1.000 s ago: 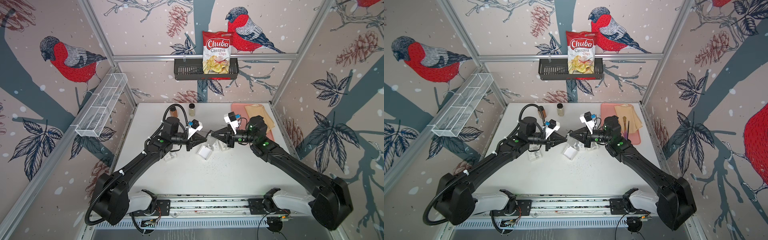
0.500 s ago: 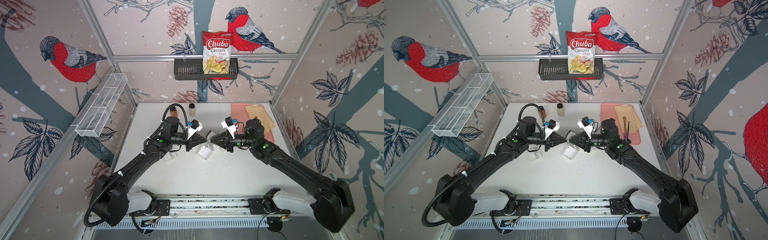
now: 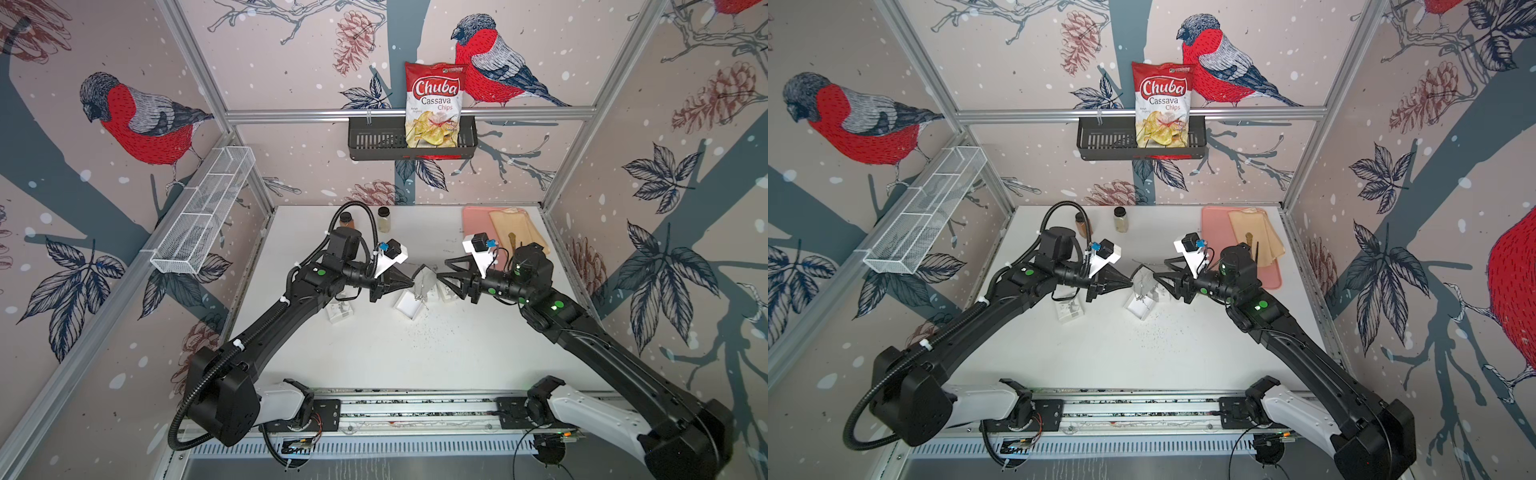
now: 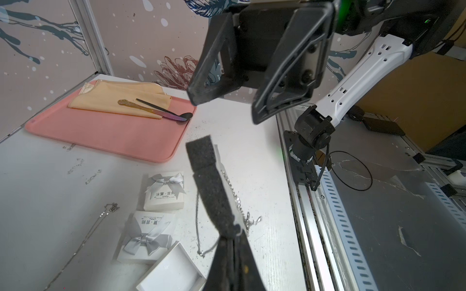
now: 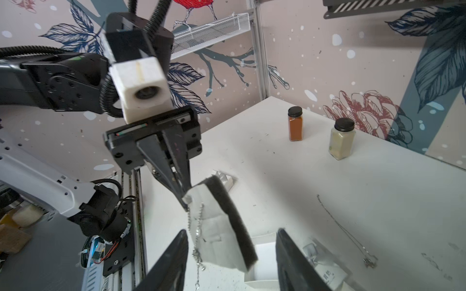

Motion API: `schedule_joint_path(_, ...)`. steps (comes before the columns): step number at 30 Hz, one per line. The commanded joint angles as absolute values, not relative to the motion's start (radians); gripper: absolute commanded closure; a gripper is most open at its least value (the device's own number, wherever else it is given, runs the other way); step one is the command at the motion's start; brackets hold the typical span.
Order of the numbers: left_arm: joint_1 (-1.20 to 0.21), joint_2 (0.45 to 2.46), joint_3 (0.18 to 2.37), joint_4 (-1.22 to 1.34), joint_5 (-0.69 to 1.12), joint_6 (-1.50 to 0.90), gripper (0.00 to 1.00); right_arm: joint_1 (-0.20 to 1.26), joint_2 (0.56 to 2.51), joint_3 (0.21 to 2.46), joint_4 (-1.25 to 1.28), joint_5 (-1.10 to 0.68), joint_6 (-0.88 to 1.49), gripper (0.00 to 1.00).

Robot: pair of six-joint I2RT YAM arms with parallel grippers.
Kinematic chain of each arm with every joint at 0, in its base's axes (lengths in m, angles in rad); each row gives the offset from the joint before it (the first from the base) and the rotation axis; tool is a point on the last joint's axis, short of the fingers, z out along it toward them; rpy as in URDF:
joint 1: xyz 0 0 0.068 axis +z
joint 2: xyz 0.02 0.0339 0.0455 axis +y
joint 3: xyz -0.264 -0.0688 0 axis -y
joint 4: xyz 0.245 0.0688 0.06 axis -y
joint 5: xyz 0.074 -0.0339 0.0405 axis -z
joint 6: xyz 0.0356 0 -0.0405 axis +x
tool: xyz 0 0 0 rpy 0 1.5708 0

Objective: Take the necklace out of the lift-off lid jewelry box
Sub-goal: Adjust the inner lining.

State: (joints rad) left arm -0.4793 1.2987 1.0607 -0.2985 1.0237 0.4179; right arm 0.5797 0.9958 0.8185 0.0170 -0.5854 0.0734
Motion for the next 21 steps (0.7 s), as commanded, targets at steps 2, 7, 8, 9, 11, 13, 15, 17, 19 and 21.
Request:
schedule_joint_path(2, -0.480, 1.282, 1.070, -0.340, 1.095, 0.481, 1.00, 0.579, 1.034, 0.826, 0.020, -0.619, 0.047, 0.45)
schedule_joint_path(7, -0.480, 1.272, 1.060, -0.341, 1.118, 0.494, 1.00, 0.577, 1.089, 0.853, 0.004, -0.773, 0.031, 0.47)
schedule_joint_path(8, -0.480, 1.272, 1.059, -0.341, 1.120, 0.495, 1.00, 0.577, 1.096, 0.854, 0.010, -0.792, 0.034, 0.50)
schedule_joint_path(9, -0.479, 1.274, 1.059, -0.342, 1.121, 0.495, 1.00, 0.577, 1.103, 0.855, 0.011, -0.805, 0.035, 0.55)
schedule_joint_path(11, -0.479, 1.273, 1.059, -0.343, 1.121, 0.497, 1.00, 0.577, 1.115, 0.861, 0.004, -0.823, 0.033, 0.66)
schedule_joint_path(13, -0.480, 1.271, 1.058, -0.340, 1.117, 0.499, 1.00, 0.577, 1.127, 0.864, -0.004, -0.850, 0.028, 0.73)
schedule_joint_path(15, -0.479, 1.270, 1.056, -0.336, 1.115, 0.500, 1.00, 0.578, 1.132, 0.864, -0.010, -0.879, 0.025, 0.79)
schedule_joint_path(17, -0.479, 1.270, 1.057, -0.334, 1.113, 0.500, 1.00, 0.578, 1.131, 0.865, -0.013, -0.883, 0.026, 0.87)
schedule_joint_path(19, -0.479, 1.269, 1.056, -0.328, 1.113, 0.500, 1.00, 0.578, 1.127, 0.863, -0.015, -0.884, 0.025, 0.95)
schedule_joint_path(21, -0.480, 1.268, 1.054, -0.316, 1.103, 0.493, 1.00, 0.578, 1.118, 0.863, -0.014, -0.881, 0.027, 0.98)
